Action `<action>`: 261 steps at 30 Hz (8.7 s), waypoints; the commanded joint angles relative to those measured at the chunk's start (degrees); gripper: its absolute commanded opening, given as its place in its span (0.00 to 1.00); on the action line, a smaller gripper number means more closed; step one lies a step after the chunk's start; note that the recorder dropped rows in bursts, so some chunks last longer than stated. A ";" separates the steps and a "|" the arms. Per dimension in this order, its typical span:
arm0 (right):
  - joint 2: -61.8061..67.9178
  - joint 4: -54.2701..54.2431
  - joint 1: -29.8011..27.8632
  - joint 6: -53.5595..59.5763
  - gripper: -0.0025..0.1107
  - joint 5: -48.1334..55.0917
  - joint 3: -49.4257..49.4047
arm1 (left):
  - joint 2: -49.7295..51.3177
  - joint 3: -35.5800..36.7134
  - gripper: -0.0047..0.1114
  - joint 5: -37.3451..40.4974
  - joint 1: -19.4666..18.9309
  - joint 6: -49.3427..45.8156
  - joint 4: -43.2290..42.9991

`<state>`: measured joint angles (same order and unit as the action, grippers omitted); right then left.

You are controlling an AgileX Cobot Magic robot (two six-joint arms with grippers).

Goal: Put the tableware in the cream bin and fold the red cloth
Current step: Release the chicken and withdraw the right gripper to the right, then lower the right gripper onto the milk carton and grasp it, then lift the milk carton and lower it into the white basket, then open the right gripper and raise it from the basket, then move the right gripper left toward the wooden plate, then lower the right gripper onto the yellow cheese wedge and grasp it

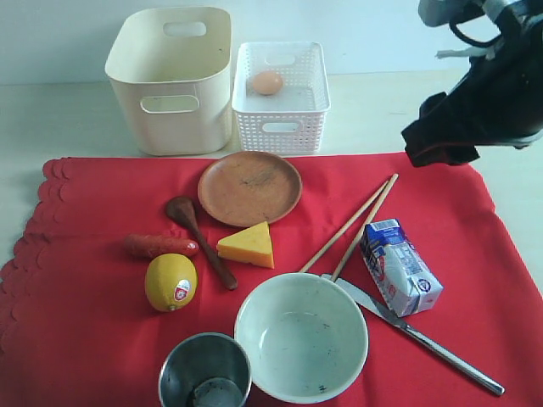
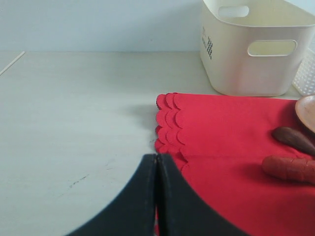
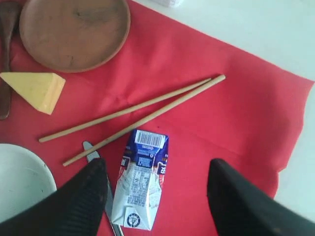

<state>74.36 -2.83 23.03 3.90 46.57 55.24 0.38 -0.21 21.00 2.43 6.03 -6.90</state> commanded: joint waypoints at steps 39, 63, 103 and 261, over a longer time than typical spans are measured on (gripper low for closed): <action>24.40 -8.14 0.28 4.45 0.66 -14.82 -8.01 | -0.38 0.21 0.04 -0.39 -0.17 0.26 0.00; 27.45 -7.12 0.28 3.53 0.04 -14.77 -8.01 | -0.38 0.21 0.04 -0.39 -0.17 0.16 0.00; 10.78 -9.00 0.28 4.00 0.02 -12.42 15.55 | -0.38 0.21 0.04 -0.39 -0.17 0.16 0.00; 50.51 -4.02 18.97 8.08 0.57 23.39 46.62 | -0.38 0.21 0.04 -0.19 -0.17 0.15 0.00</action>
<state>124.48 -7.18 41.94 12.11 70.15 103.62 0.38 -0.21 21.00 2.43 6.03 -6.90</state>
